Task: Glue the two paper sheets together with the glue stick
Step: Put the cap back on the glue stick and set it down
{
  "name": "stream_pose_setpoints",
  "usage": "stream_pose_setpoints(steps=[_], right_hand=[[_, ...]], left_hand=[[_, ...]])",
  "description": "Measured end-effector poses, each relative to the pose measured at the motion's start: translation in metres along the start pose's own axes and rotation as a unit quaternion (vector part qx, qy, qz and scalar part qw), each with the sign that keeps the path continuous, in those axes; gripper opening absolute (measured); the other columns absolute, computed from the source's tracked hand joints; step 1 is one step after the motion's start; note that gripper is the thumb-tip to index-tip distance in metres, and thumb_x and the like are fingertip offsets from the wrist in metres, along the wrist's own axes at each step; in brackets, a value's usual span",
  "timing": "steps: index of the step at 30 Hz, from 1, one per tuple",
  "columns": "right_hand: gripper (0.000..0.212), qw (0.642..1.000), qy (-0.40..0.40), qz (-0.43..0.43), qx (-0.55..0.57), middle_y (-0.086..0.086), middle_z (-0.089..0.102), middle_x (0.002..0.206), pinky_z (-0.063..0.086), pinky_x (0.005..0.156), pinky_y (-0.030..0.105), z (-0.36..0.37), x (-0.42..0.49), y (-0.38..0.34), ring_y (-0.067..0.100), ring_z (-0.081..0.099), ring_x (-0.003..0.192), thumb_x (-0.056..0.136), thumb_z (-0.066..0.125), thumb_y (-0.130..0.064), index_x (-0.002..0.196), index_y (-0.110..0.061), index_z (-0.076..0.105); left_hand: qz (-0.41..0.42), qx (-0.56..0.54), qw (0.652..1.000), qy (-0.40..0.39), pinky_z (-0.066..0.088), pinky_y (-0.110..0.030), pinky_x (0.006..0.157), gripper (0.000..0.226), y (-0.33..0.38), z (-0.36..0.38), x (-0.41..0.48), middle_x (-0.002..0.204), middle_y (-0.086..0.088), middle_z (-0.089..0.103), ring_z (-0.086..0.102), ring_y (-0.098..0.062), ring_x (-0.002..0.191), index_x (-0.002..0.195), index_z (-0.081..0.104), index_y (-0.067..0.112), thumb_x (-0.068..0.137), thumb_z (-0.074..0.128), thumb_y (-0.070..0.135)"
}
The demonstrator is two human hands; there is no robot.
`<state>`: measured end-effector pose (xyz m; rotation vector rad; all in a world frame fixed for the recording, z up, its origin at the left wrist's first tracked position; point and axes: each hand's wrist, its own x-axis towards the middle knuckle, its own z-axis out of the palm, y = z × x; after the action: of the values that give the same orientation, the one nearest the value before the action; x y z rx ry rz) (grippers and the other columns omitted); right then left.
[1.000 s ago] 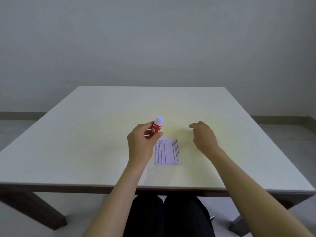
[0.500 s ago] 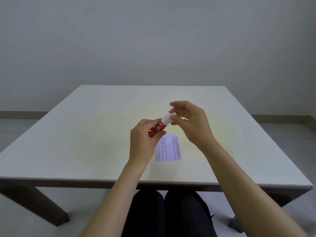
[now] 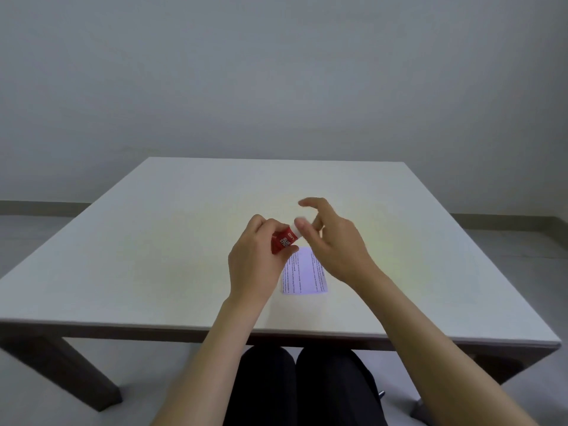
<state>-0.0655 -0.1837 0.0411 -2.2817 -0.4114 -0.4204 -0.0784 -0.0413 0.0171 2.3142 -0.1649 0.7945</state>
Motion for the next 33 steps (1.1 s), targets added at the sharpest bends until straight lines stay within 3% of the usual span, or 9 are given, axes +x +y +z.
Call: stream_pose_setpoints(steps=[4, 8, 11, 13, 17, 20, 24, 26, 33], right_hand=[[0.013, 0.995, -0.051, 0.036, 0.079, -0.003, 0.053, 0.064, 0.036, 0.051, 0.019, -0.002, -0.004, 0.007, 0.009, 0.044, 0.050, 0.094, 0.053, -0.026, 0.098, -0.016, 0.060], [0.061, 0.991, -0.012, 0.128, -0.042, 0.004, 0.048, 0.056, 0.030, 0.052, 0.028, 0.002, -0.001, 0.009, 0.018, 0.038, 0.052, 0.090, 0.043, -0.057, 0.068, -0.001, 0.055], [0.019, 0.997, -0.034, 0.046, 0.047, -0.008, 0.053, 0.065, 0.035, 0.050, 0.016, -0.006, -0.006, 0.010, 0.005, 0.045, 0.047, 0.089, 0.057, -0.039, 0.093, -0.021, 0.060], [0.012, 0.996, -0.041, 0.038, 0.069, -0.007, 0.051, 0.062, 0.034, 0.047, 0.012, -0.008, -0.005, 0.010, 0.003, 0.044, 0.044, 0.089, 0.060, -0.031, 0.091, -0.020, 0.058], [0.073, 0.992, 0.006, 0.129, -0.016, 0.005, 0.042, 0.051, 0.029, 0.053, 0.029, -0.003, -0.007, 0.011, 0.018, 0.034, 0.049, 0.088, 0.041, -0.061, 0.067, 0.008, 0.054], [0.068, 0.989, 0.026, 0.134, 0.062, -0.007, 0.042, 0.042, 0.032, 0.054, 0.030, 0.000, -0.019, 0.015, 0.016, 0.038, 0.049, 0.090, 0.035, -0.060, 0.073, 0.001, 0.060], [0.030, 0.982, 0.027, 0.150, 0.111, -0.007, 0.056, 0.063, 0.041, 0.058, 0.020, 0.000, -0.036, 0.025, 0.021, 0.061, 0.066, 0.089, 0.049, -0.052, 0.105, -0.029, 0.059], [0.037, 0.981, 0.035, 0.160, 0.105, -0.008, 0.058, 0.070, 0.040, 0.061, 0.016, 0.000, -0.043, 0.031, 0.016, 0.064, 0.074, 0.088, 0.054, -0.048, 0.121, -0.032, 0.051], [0.049, 0.992, 0.010, 0.117, 0.039, -0.010, 0.058, 0.073, 0.040, 0.060, 0.023, 0.000, -0.053, 0.045, 0.000, 0.048, 0.048, 0.088, 0.056, -0.042, 0.134, -0.036, 0.040]], left_hand=[[0.010, -0.001, 1.000, -0.012, 0.041, -0.023, 0.053, 0.029, -0.004, -0.002, 0.001, 0.082, 0.010, 0.053, 0.059, -0.014, 0.070, 0.088, 0.065, 0.021, 0.065, 0.082, 0.026], [0.020, 0.003, 0.999, -0.032, 0.042, -0.025, 0.052, 0.029, -0.001, 0.003, -0.005, 0.083, 0.007, 0.056, 0.060, -0.015, 0.071, 0.087, 0.065, 0.021, 0.064, 0.082, 0.026], [0.011, -0.006, 1.000, -0.027, 0.046, -0.028, 0.056, 0.028, -0.001, 0.003, -0.001, 0.086, 0.006, 0.057, 0.060, -0.014, 0.074, 0.088, 0.065, 0.021, 0.066, 0.081, 0.027], [0.018, -0.005, 0.999, -0.030, 0.044, -0.024, 0.055, 0.027, 0.000, 0.003, 0.001, 0.085, 0.008, 0.056, 0.059, -0.013, 0.073, 0.088, 0.065, 0.022, 0.066, 0.081, 0.027], [0.022, -0.008, 0.998, -0.059, 0.044, -0.024, 0.055, 0.028, 0.001, 0.011, 0.001, 0.082, 0.009, 0.055, 0.060, -0.014, 0.068, 0.083, 0.061, 0.020, 0.065, 0.081, 0.026], [-0.054, -0.050, 0.997, -0.022, 0.040, -0.024, 0.057, 0.037, -0.011, 0.014, 0.019, 0.080, 0.002, 0.062, 0.060, -0.015, 0.067, 0.075, 0.050, 0.018, 0.063, 0.083, 0.028], [-0.144, -0.074, 0.987, 0.009, 0.038, -0.031, 0.062, 0.041, -0.041, 0.014, 0.054, 0.081, -0.007, 0.066, 0.058, -0.024, 0.074, 0.077, 0.048, 0.011, 0.063, 0.083, 0.027], [-0.167, -0.068, 0.984, 0.006, 0.039, -0.032, 0.064, 0.040, -0.055, 0.017, 0.064, 0.084, -0.011, 0.066, 0.058, -0.027, 0.077, 0.078, 0.048, 0.009, 0.065, 0.082, 0.025], [-0.199, -0.046, 0.979, -0.016, 0.034, -0.031, 0.062, 0.041, -0.081, 0.036, 0.070, 0.083, -0.009, 0.059, 0.055, -0.028, 0.077, 0.077, 0.046, 0.009, 0.065, 0.083, 0.022]])
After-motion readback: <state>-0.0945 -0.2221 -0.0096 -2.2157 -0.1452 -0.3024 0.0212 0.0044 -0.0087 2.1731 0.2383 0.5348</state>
